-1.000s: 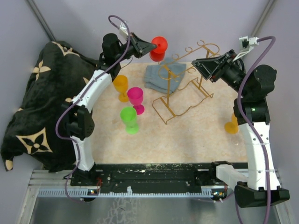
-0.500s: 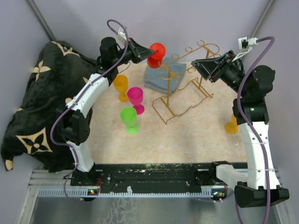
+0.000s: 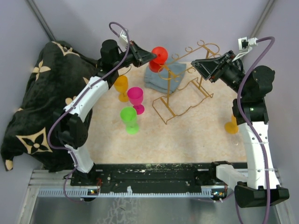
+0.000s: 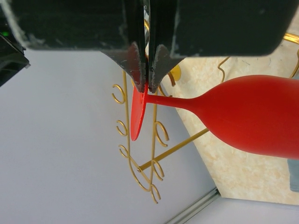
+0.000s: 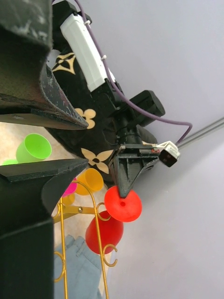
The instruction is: Place the wine glass upside down on the wine glass rack
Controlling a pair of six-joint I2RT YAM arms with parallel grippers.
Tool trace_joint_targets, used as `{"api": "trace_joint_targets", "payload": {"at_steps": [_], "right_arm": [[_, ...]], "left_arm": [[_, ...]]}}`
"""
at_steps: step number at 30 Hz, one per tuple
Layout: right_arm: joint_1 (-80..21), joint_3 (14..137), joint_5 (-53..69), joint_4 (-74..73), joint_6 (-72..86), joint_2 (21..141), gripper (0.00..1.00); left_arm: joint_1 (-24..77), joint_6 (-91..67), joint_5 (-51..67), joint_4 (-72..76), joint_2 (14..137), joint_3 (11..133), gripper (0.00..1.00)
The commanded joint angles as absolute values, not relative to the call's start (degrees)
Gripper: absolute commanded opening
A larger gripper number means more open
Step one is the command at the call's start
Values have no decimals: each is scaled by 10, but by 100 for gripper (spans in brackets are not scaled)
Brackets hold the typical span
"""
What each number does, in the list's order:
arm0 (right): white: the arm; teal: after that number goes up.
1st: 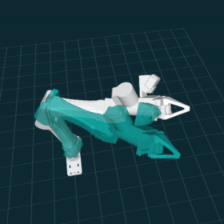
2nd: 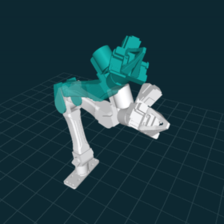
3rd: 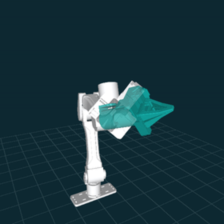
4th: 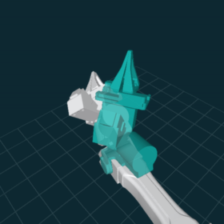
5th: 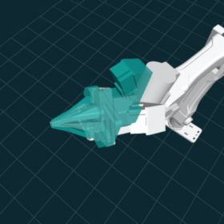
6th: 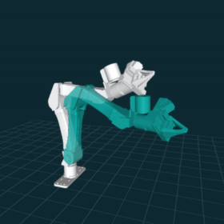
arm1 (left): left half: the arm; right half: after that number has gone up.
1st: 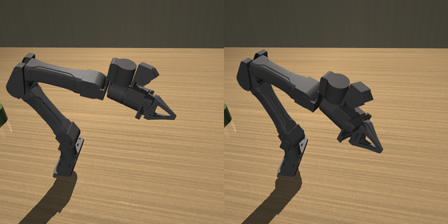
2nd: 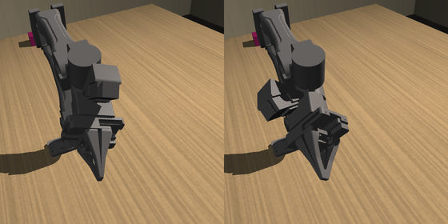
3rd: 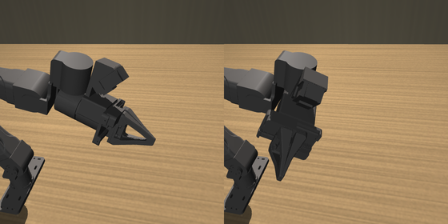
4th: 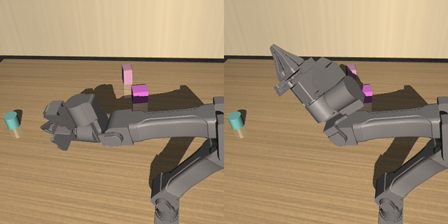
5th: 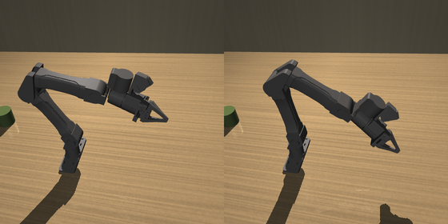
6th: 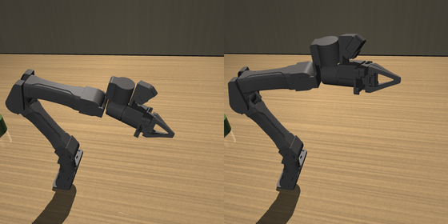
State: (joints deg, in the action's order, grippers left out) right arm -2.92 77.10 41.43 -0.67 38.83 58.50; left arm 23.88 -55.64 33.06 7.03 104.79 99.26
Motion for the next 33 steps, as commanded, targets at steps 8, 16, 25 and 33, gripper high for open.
{"api": "trace_joint_targets", "payload": {"at_steps": [8,16,25,33], "right_arm": [[-28,765,417,29,400,577,32],[-28,765,418,27,400,576,32],[-28,755,415,31,402,575,32],[-28,748,415,36,404,573,32]], "left_arm": [[254,-546,338,75,1003,956,0],[260,-545,341,77,1002,952,0],[267,-545,345,72,991,927,0],[268,-547,349,72,992,921,7]]}}
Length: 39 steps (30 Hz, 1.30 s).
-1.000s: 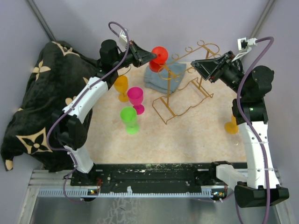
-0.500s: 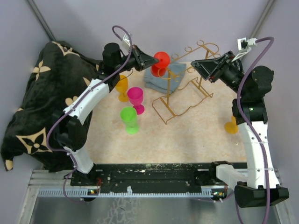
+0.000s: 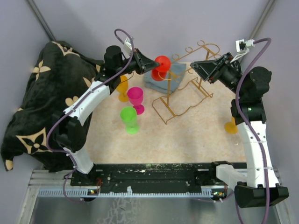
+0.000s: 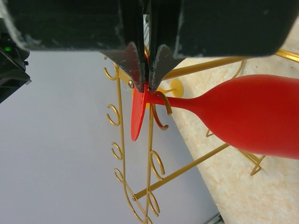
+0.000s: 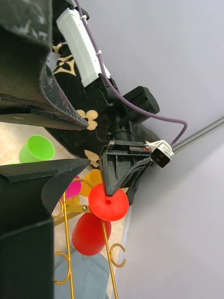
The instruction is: Place the wine glass upside down on the wine glass rack
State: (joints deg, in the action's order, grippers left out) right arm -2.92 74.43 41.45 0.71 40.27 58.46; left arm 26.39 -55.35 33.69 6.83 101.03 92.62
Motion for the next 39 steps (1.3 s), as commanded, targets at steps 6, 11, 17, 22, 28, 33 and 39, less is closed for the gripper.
{"api": "trace_joint_targets", "payload": {"at_steps": [6,11,17,22,28,33,39], "right_arm": [[-28,742,414,39,406,570,32],[-28,741,414,40,407,570,32],[-28,739,413,40,405,570,32],[-28,733,410,39,404,570,32],[-28,742,390,0,376,576,34],[-28,784,324,-107,321,598,36],[-28,853,181,-242,270,634,36]], "left_arm": [[268,-550,352,74,995,921,21],[267,-552,357,78,997,920,25],[268,-548,355,71,990,920,37],[266,-533,351,51,980,920,47],[255,-516,345,38,962,907,59],[246,-494,335,41,935,888,59],[222,-474,328,42,900,864,61]]}}
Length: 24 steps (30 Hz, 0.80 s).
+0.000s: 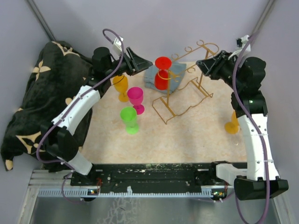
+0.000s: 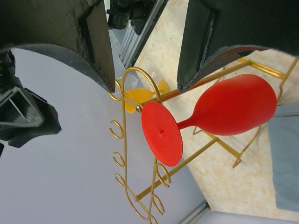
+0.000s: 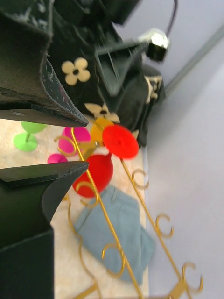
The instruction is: Place the wine glass upside down on the wine glass rack
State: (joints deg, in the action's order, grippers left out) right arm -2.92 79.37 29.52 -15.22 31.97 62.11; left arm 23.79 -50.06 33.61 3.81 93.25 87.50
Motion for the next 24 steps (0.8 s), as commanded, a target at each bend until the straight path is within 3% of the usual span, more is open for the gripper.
{"api": "trace_joint_targets", "payload": {"at_steps": [1,11,24], "right_arm": [[-28,866,154,-264,264,641,36],[-28,985,-139,-526,217,740,36],[37,855,-169,-547,220,763,31]], "left_arm": [[218,-469,328,41,896,861,62],[201,-433,329,51,845,803,62],[200,-400,356,43,834,771,63]]}}
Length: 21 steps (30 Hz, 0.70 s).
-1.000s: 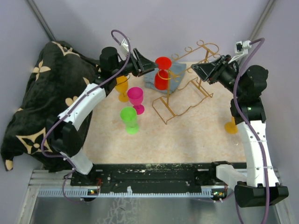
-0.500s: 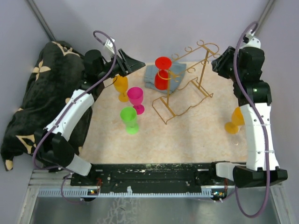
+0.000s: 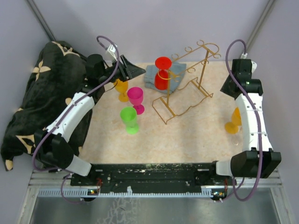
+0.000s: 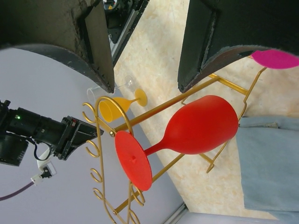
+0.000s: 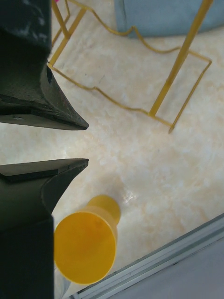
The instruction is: Place the wine glass upside down on the wine glass rack
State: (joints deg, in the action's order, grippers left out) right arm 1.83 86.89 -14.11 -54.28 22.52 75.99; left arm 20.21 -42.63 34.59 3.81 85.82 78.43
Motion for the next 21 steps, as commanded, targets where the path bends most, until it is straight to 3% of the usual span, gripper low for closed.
{"api": "trace_joint_targets", "payload": {"at_steps": [1,21], "right_arm": [[39,851,-173,-549,219,764,31],[105,786,-183,-558,224,782,33]], "left_arm": [[200,-398,357,43,832,769,63],[174,-418,387,102,814,720,64]]}}
